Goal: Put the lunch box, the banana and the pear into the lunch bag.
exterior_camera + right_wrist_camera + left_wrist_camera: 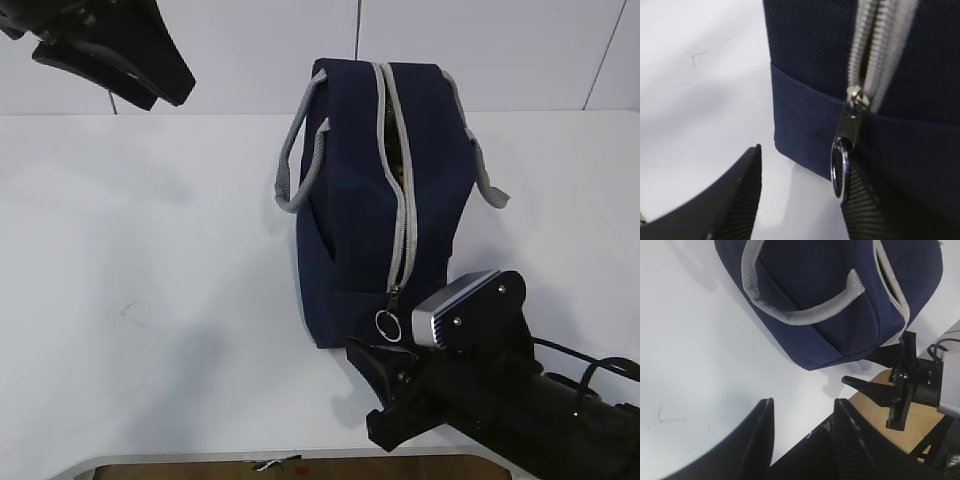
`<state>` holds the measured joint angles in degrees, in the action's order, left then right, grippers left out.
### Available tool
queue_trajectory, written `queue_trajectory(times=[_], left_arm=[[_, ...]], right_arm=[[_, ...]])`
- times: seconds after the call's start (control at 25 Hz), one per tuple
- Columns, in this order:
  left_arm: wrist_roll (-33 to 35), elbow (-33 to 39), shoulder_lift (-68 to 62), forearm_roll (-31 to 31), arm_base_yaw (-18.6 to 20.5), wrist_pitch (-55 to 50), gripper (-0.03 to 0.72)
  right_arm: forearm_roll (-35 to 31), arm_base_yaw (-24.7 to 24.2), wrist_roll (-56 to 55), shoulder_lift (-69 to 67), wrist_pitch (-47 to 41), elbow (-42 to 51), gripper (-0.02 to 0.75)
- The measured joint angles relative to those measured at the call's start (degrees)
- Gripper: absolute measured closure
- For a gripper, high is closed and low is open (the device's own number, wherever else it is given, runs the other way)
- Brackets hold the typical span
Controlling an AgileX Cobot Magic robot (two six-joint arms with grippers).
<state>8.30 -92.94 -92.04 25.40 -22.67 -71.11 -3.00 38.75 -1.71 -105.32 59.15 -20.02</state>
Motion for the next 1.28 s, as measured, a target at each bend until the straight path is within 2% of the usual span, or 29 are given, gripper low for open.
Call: queue_trajectory(times=[1.04,1.28], left_arm=[[-0.26,0.0,0.0,2.29,0.0,0.0,0.41],[-0.26,0.0,0.0,2.67,0.0,0.0,0.413]], right_arm=[[-0.76,0.0,0.0,-0.12,1.94,1.24,0.332],[-0.87,0.0,0.0,-0.12,2.03,1.24,0.415]])
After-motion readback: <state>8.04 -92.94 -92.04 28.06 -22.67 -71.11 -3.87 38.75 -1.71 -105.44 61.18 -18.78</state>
